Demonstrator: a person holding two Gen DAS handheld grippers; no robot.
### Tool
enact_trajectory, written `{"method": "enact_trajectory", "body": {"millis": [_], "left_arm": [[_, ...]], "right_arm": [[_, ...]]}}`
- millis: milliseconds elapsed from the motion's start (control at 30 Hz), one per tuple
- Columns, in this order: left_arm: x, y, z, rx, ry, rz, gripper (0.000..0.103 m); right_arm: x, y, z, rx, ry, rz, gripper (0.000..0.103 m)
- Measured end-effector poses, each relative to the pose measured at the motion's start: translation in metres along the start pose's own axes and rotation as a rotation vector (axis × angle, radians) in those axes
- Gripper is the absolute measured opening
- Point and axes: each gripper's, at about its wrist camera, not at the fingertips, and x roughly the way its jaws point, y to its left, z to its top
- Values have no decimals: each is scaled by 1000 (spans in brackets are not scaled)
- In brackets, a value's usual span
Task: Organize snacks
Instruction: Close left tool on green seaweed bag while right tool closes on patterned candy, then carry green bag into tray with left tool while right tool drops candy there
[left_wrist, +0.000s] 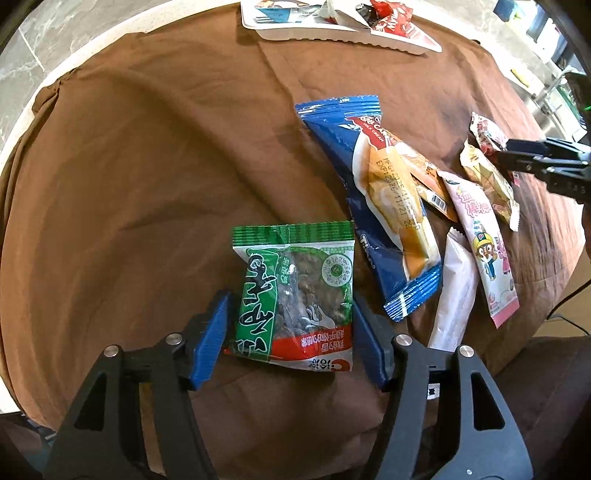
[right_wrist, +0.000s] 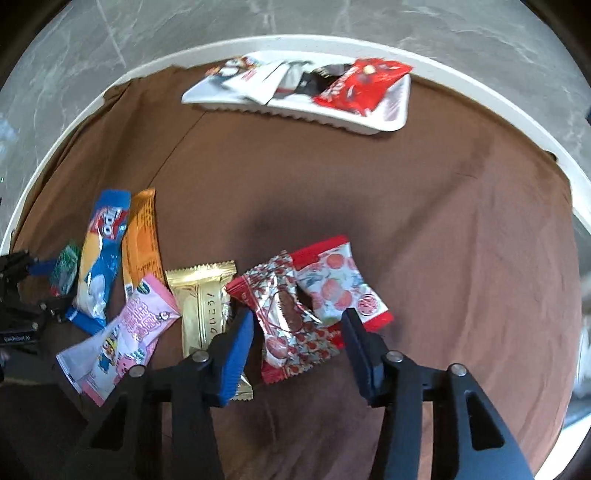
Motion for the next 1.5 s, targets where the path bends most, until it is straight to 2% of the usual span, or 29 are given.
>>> {"method": "enact_trajectory", "body": {"millis": [133,267,333,467,633,667,767,900,1200,1500], "left_arm": [[1,0,0,-2,-2,0,61],[1,-1,1,1,-8,4,61],[1,-1,-1,1,-13,8,62],[-1,-1,-8,-4,-32,0,61],[-8,10,-13,-34,-49,-43,38],[-9,14,-13,-53,-49,-64,30],[-11,22,-13,-75,-46,-89,27],[-14,22,-13,-59,-43,-96,25],[-36,35,0,-121,-86,-167,25],[-56,47,41,-169,-135,-264,25]], "right_arm": [[9,11,-1,-100,27,-43,49],[11,12,0,-109,29,-31,43],[11,12,1,-106,23,-32,34],[9,8,0,-73,17,-6,32],[6,-6,6,11,11,68,31],[4,-10,6,36,7,94,31],[1,-17,8,82,0,137,31],[-6,-20,5,128,-15,172,31],[-14,-23,5,216,-42,259,31],[-22,-38,22,323,-81,351,31]]}}
